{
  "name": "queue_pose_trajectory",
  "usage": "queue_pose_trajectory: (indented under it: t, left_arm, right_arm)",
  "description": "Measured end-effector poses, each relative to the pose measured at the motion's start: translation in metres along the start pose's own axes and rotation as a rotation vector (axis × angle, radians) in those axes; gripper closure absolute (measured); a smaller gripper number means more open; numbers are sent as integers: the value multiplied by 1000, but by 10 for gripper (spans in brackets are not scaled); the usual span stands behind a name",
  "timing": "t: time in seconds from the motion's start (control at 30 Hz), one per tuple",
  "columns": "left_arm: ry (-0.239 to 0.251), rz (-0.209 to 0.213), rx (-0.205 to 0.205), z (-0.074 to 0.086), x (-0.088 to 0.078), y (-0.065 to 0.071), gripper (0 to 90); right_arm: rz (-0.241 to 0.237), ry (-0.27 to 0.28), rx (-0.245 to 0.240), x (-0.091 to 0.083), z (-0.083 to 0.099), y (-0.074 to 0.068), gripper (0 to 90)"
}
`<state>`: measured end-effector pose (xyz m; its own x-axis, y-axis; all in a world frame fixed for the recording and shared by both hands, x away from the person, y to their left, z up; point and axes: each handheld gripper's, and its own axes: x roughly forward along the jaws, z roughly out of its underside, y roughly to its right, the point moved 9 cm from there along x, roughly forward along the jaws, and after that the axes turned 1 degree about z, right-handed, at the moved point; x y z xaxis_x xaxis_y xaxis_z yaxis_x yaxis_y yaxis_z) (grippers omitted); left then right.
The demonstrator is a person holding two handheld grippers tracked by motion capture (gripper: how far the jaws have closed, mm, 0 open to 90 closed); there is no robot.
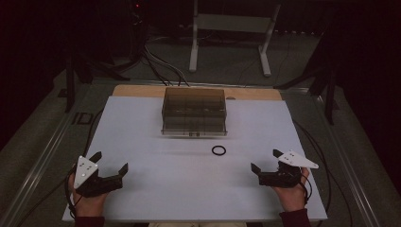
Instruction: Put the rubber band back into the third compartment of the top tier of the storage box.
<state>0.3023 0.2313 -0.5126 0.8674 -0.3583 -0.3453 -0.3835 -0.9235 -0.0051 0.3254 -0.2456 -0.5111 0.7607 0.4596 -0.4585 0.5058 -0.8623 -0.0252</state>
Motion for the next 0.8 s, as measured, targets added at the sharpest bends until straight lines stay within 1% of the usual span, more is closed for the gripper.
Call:
queue_pose_trajectory:
  t: [0.2, 0.23, 0.3, 0.33, 0.4, 0.5, 0.57, 0.7, 0.8]
  left_arm:
    - [5, -9, 9, -1, 0, 0, 9]
    - [11, -30, 11, -2, -1, -2, 10]
    - [16, -29, 3, -3, -2, -3, 10]
    - [16, -40, 3, -3, -3, -5, 10]
    - [16, -40, 4, -3, -4, -6, 10]
    - [20, -48, -2, -3, -5, -7, 10]
    - [20, -54, 2, -3, -5, -7, 10]
    - [12, -44, 10, 0, -3, -5, 9]
    - [22, -39, 12, -1, -3, -4, 8]
  right_arm:
    - [-6, 3, -10, 5, -8, -2, 2]
    - [-8, 5, -16, 7, -11, -3, 2]
    - [-12, 6, -18, 9, -13, -4, 2]
    - [-11, 6, -18, 10, -14, -5, 2]
    - [-13, 6, -18, 12, -15, -6, 2]
    - [-17, -1, -24, 19, -17, -9, 2]
    - [-19, -1, -25, 22, -19, -10, 2]
    - [-23, 2, -29, 26, -25, -13, 2]
    - [-23, 3, -35, 28, -28, -13, 2]
